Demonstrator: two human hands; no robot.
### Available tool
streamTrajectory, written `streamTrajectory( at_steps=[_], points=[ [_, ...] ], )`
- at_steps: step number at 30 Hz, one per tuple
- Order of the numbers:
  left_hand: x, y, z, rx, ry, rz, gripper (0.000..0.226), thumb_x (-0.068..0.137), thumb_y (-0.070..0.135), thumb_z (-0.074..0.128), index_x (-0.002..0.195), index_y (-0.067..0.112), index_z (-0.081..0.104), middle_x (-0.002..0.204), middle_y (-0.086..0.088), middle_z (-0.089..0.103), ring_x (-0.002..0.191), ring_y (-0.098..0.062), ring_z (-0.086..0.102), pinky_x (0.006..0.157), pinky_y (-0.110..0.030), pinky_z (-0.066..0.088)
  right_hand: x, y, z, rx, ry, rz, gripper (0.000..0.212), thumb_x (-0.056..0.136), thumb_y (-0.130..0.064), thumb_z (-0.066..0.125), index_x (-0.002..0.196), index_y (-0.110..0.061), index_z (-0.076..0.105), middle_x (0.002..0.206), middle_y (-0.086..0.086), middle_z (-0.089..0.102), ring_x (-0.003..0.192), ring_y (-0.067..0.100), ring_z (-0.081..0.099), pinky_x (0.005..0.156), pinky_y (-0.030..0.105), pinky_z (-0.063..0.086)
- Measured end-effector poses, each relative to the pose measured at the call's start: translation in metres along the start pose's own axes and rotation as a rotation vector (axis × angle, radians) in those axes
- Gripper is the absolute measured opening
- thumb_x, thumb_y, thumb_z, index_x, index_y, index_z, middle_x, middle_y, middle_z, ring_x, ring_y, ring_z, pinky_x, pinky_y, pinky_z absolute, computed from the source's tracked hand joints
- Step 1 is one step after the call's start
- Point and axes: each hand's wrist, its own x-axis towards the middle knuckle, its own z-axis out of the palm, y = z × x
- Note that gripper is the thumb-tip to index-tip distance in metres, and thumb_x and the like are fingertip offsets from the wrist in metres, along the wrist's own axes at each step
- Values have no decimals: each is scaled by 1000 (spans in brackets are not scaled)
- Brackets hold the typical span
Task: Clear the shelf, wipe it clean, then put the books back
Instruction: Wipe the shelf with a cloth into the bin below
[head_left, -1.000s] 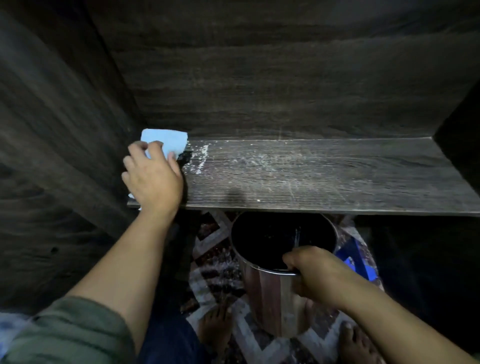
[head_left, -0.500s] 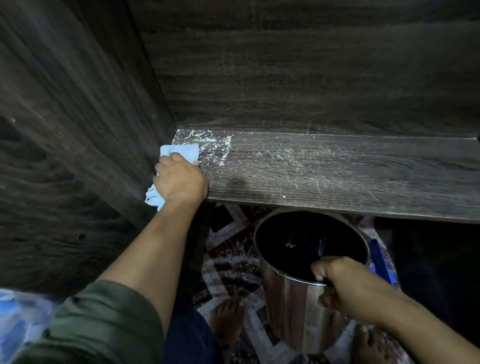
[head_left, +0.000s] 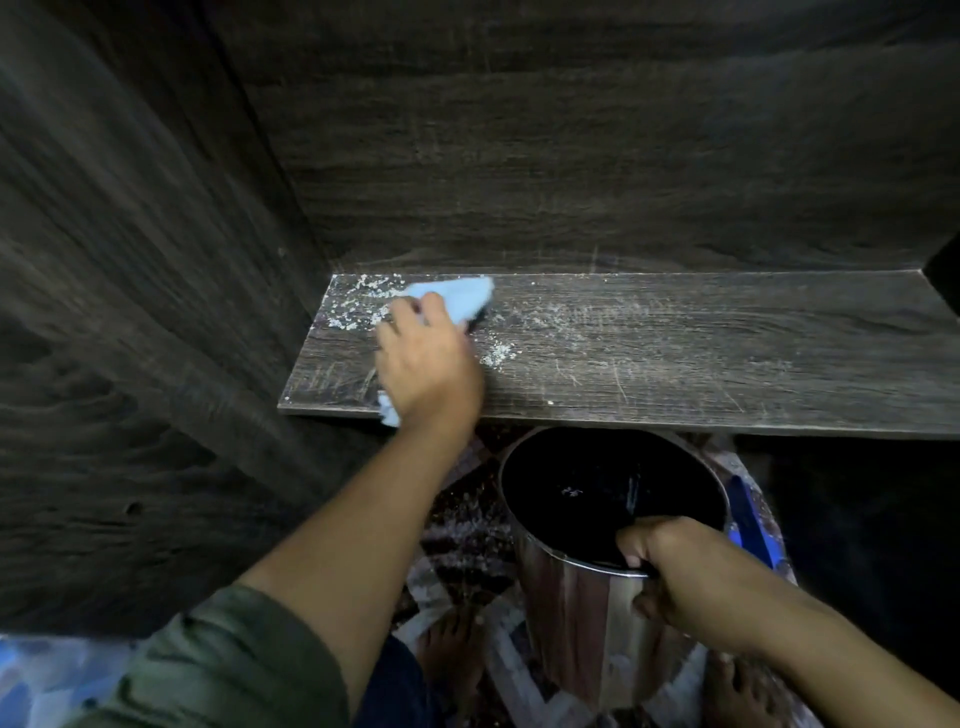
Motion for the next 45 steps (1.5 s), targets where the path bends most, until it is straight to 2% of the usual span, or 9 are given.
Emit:
streamTrajectory(
  at_steps=[3, 7, 15, 21, 26, 31, 36, 40, 45],
  points=[
    [21, -28, -3, 29, 33, -211, 43, 91, 33, 56, 124, 8, 46, 125, -18, 45, 110, -38, 47, 81, -45, 45, -2, 5, 2, 22, -7, 20, 37, 75, -20, 67, 66, -29, 33, 83, -13, 45, 78, 7, 46, 62, 18, 36],
    [15, -34, 3, 7, -134, -334, 51, 90, 39, 51, 129, 8, 40, 131, -19, 38, 116, -41, 41, 90, -48, 41, -5, 9, 0, 19, -19, 50, 35, 74, -21, 68, 69, -25, 34, 85, -9, 49, 81, 11, 51, 70, 27, 41],
    [-48, 36, 10, -221, -185, 347, 37, 93, 38, 53, 120, 12, 55, 115, -14, 54, 100, -34, 49, 85, -40, 39, 0, 9, 3, -67, 26, 52, 26, 78, -23, 67, 82, -26, 41, 91, -11, 45, 97, 19, 59, 70, 27, 37],
    [-12, 27, -2, -332, -40, 206, 40, 92, 33, 55, 127, 14, 55, 116, -12, 56, 105, -32, 49, 83, -36, 37, 1, 16, 8, -66, 84, 52, 28, 78, -25, 68, 84, -28, 41, 95, -8, 50, 98, 21, 59, 71, 27, 36],
    [-10, 16, 10, -105, -225, 43, 54, 91, 55, 49, 134, 23, 47, 132, -13, 44, 119, -35, 39, 95, -43, 36, -2, 14, 11, -61, 150, 44, 23, 81, -22, 66, 86, -29, 45, 95, -8, 47, 106, 19, 52, 74, 26, 29],
    [-16, 24, 13, -172, -231, 129, 43, 97, 46, 46, 134, 26, 51, 132, -11, 47, 117, -34, 43, 94, -40, 37, -4, 14, 12, -103, 212, 74, 24, 82, -21, 63, 105, -21, 60, 107, -3, 57, 110, 20, 51, 88, 31, 39],
    [-36, 48, 10, -309, -289, 346, 35, 96, 41, 51, 126, 29, 61, 121, -4, 56, 107, -28, 50, 77, -29, 32, -7, 14, 11, -112, 231, 81, 25, 83, -22, 62, 108, -23, 60, 109, -4, 57, 111, 20, 50, 90, 31, 38],
    [-63, 68, 13, -513, -340, 553, 35, 88, 39, 57, 117, 24, 69, 109, -4, 62, 97, -29, 56, 84, -33, 43, -11, 10, 8, -111, 225, 78, 20, 82, -20, 61, 102, -22, 59, 106, -2, 57, 111, 21, 50, 86, 32, 36],
    [-40, 67, 13, -610, -279, 545, 36, 87, 40, 59, 118, 25, 69, 110, 2, 64, 98, -25, 58, 85, -31, 46, -16, 10, 7, -130, 181, 57, 23, 82, -20, 61, 105, -21, 59, 110, -1, 56, 112, 22, 50, 84, 29, 36]
  ],
)
